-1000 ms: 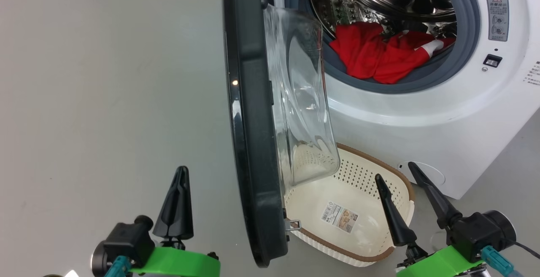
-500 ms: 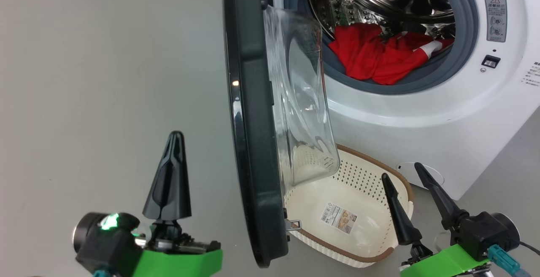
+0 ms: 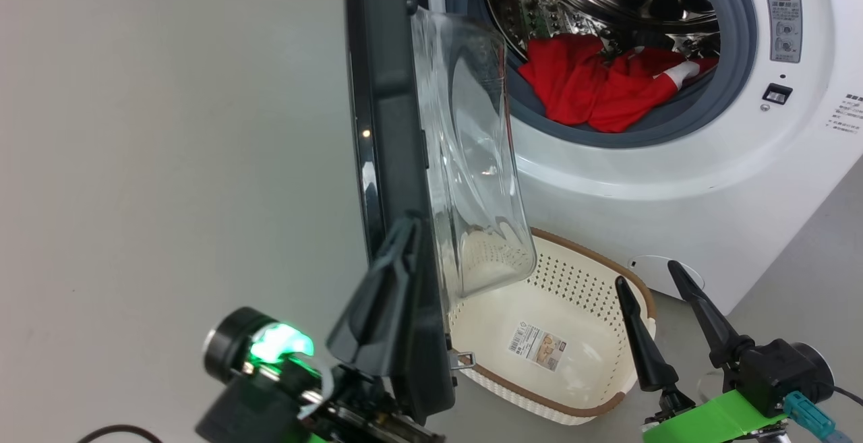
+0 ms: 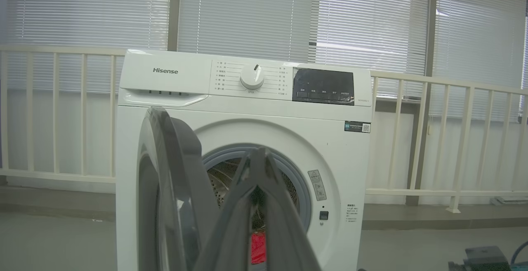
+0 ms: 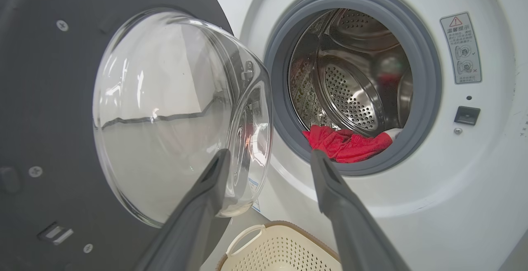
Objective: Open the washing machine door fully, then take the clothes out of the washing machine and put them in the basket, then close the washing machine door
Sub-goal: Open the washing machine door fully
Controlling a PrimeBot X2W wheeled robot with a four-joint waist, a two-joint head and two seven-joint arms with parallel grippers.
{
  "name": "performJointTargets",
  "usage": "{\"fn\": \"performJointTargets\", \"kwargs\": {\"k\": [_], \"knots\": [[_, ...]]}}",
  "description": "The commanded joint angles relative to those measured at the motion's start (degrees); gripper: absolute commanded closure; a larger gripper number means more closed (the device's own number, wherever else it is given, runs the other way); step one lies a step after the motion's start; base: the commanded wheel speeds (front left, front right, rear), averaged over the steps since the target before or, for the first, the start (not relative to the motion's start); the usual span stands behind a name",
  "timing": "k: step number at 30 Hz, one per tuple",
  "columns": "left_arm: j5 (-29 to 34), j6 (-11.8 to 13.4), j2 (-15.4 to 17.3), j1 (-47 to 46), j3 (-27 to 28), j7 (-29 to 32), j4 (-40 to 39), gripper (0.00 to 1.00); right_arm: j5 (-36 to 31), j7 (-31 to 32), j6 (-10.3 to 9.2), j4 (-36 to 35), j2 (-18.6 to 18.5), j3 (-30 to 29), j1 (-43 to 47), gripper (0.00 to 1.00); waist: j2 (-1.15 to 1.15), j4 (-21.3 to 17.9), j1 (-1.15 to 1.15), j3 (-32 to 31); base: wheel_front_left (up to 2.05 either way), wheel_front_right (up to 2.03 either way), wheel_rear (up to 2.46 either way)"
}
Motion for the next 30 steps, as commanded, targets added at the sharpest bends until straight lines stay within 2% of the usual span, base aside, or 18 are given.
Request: {"fn": "performJointTargets", "kwargs": {"k": [1, 8, 12, 17, 21, 30], "knots": [[-0.4, -0.59, 0.33, -1.91, 0.59, 0.84, -1.94, 1.0, 0.71, -0.53, 0.36, -1.24, 0.05, 0.99, -0.77, 0.0, 0.0, -0.13, 0.0, 0.01, 0.0, 0.0, 0.0], [-2.37, -1.71, 0.16, -1.34, -4.13, 5.38, -1.37, 1.0, 0.97, -0.54, 0.36, -1.03, 0.05, 0.94, -0.86, 0.0, 0.0, -0.26, 0.0, 0.11, 0.0, 0.0, 0.0], [-5.73, -3.11, 0.1, -0.36, -6.58, 9.25, 0.54, 1.0, 1.2, -0.55, 0.36, -0.91, 0.05, 1.0, -0.94, 0.0, 0.0, -0.23, 0.0, 0.08, 0.0, 0.0, 0.0], [-9.51, -3.63, 0.03, 0.78, -7.92, 12.86, 3.78, 1.0, 1.61, -0.65, 0.36, -0.73, 0.05, 1.12, -0.92, 0.0, 0.0, -0.27, 0.0, -0.16, 0.0, 0.0, 0.0], [-10.59, -3.02, 0.28, 1.32, -7.97, 15.2, 7.91, 1.0, 1.93, -0.73, 0.36, -0.65, 0.05, 1.49, -0.94, 0.0, 0.0, -0.51, 0.0, -0.23, 0.0, 0.0, 0.0], [-8.82, 0.52, 0.81, 1.0, -6.03, 14.27, 13.52, 1.0, 2.15, -0.78, 0.36, -0.61, 0.05, 1.57, -0.81, 0.0, 0.0, -0.83, 0.0, -0.05, 0.0, 0.0, 0.0]]}}
